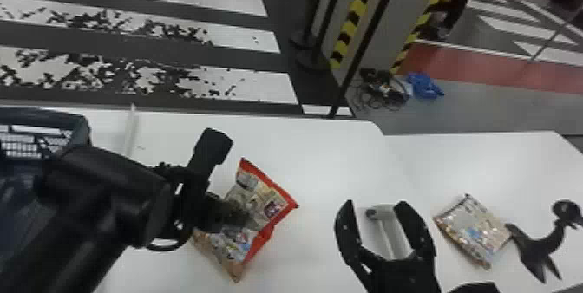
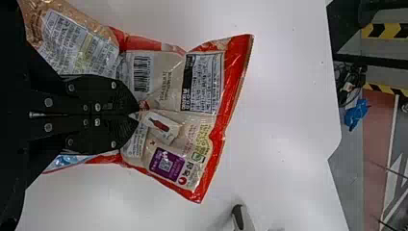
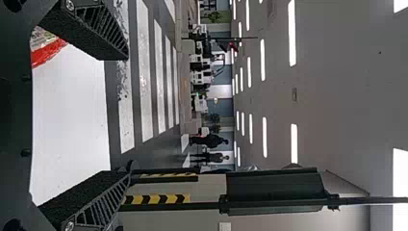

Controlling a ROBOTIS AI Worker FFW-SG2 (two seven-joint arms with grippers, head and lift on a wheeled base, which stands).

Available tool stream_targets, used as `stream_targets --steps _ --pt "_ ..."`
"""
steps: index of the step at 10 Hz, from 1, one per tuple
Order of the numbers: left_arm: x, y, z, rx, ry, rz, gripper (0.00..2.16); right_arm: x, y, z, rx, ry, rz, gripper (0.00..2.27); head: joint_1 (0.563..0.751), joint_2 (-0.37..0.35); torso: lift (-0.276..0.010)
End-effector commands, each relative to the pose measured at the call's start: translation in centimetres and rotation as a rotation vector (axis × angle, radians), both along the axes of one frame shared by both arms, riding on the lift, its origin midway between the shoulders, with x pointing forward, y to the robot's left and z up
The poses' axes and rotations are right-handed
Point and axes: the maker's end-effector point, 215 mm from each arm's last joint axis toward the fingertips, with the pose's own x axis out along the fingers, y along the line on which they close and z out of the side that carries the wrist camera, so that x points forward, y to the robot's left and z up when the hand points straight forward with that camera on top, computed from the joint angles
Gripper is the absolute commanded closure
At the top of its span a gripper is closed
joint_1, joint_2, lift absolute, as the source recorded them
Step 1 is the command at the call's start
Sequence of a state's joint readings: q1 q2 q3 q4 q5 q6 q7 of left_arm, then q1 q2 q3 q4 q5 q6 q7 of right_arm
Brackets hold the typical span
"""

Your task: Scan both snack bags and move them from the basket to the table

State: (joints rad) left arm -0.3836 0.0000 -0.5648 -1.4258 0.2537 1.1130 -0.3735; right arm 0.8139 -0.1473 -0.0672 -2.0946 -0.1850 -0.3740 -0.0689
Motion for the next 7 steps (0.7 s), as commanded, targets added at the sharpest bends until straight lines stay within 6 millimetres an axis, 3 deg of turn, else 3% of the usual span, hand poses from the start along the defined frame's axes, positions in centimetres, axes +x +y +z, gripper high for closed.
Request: stream_targets --steps 1,4,7 --pt "-0.9 -0.6 -0.4 -0.012 0.023 -0.011 1.82 -0.1 0.1 0.1 0.001 -0.001 0.0 0.07 0.695 -0.35 -0.098" --pt "-1.5 -0.8 -1.0 0.0 0.031 -0.028 1.82 -0.3 0.3 0.5 0.002 -0.005 0.002 0.07 0.695 -0.35 -0.098" --pt "-1.1 -1.6 0.1 -0.028 0.028 -0.038 1.82 -0.5 0.5 0.5 0.002 -0.002 0.006 0.07 0.695 -0.35 -0.098"
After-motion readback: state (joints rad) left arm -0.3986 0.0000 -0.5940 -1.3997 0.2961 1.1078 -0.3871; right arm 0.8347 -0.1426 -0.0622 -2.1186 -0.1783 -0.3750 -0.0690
